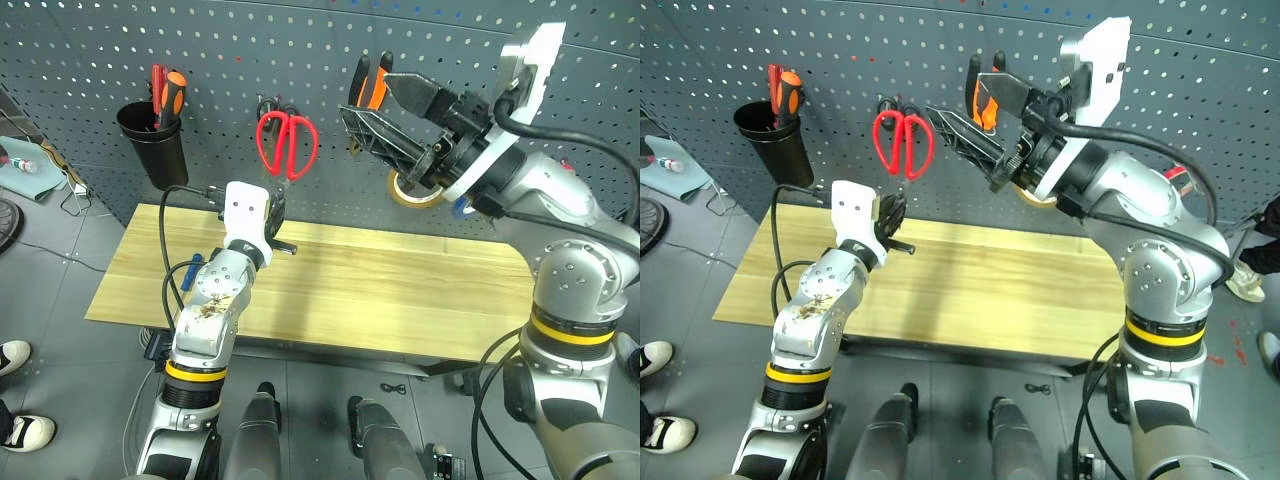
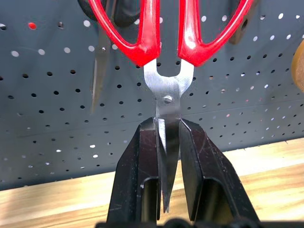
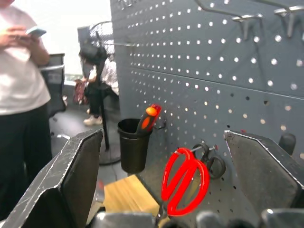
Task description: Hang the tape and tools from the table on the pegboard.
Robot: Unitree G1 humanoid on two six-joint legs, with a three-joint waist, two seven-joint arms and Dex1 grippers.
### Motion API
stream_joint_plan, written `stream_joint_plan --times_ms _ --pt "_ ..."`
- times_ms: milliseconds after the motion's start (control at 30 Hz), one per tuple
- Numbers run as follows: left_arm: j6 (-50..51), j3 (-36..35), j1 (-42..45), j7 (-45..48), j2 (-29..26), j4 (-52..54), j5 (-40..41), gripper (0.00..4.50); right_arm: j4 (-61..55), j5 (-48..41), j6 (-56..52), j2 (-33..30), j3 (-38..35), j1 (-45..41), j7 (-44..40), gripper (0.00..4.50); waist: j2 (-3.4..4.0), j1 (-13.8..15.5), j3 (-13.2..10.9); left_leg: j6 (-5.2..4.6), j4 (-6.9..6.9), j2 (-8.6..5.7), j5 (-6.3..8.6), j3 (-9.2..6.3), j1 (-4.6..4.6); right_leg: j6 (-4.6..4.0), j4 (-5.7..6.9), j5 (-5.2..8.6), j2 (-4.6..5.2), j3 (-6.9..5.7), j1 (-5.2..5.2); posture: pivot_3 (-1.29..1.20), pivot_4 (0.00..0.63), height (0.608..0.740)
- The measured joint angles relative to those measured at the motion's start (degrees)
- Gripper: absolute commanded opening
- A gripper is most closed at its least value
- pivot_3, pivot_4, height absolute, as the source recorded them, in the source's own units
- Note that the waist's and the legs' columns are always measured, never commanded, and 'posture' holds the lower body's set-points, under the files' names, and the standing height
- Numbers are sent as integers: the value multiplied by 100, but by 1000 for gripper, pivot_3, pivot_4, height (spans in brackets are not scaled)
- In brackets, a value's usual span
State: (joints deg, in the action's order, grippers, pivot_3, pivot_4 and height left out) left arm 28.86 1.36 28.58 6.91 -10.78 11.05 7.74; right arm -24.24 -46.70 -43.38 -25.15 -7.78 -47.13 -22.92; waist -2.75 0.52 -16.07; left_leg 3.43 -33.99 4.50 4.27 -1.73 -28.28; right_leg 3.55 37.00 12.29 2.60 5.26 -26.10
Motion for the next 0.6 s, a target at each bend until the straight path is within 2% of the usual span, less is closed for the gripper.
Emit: stream_joint_plan --times_ms 200,267,467,500,600 --pt "-313 -20 114 6 13 -369 -139 166 -68 -96 176 -2 -31 176 -201 4500 0 -7 0 0 -1 0 0 -1 4 -1 4 0 0 -1 1 44 229 740" --pt "-394 -20 132 5 19 -432 -182 1201 -71 -99 194 -9 -35 176 -218 4500 0 -18 0 0 -1 0 0 -1 5 -1 6 0 -1 -1 2 44 229 740" --pt "-498 -44 119 38 29 -424 -186 3821 -71 -97 217 -22 -36 190 -293 4500 0 -22 0 0 -1 0 -1 0 5 -1 7 0 -1 0 2 44 229 740" --pt "-498 -58 72 61 16 -380 -180 4410 -72 -92 234 -26 -35 224 -311 4500 0 -24 0 0 -1 0 0 -1 5 -1 7 0 -1 0 2 49 235 740" --pt "-486 -149 -217 186 -140 -178 -155 4461 -73 -85 290 -30 -36 353 -347 4500 0 -51 0 0 -1 1 0 0 7 -1 9 -1 -1 1 2 54 244 740"
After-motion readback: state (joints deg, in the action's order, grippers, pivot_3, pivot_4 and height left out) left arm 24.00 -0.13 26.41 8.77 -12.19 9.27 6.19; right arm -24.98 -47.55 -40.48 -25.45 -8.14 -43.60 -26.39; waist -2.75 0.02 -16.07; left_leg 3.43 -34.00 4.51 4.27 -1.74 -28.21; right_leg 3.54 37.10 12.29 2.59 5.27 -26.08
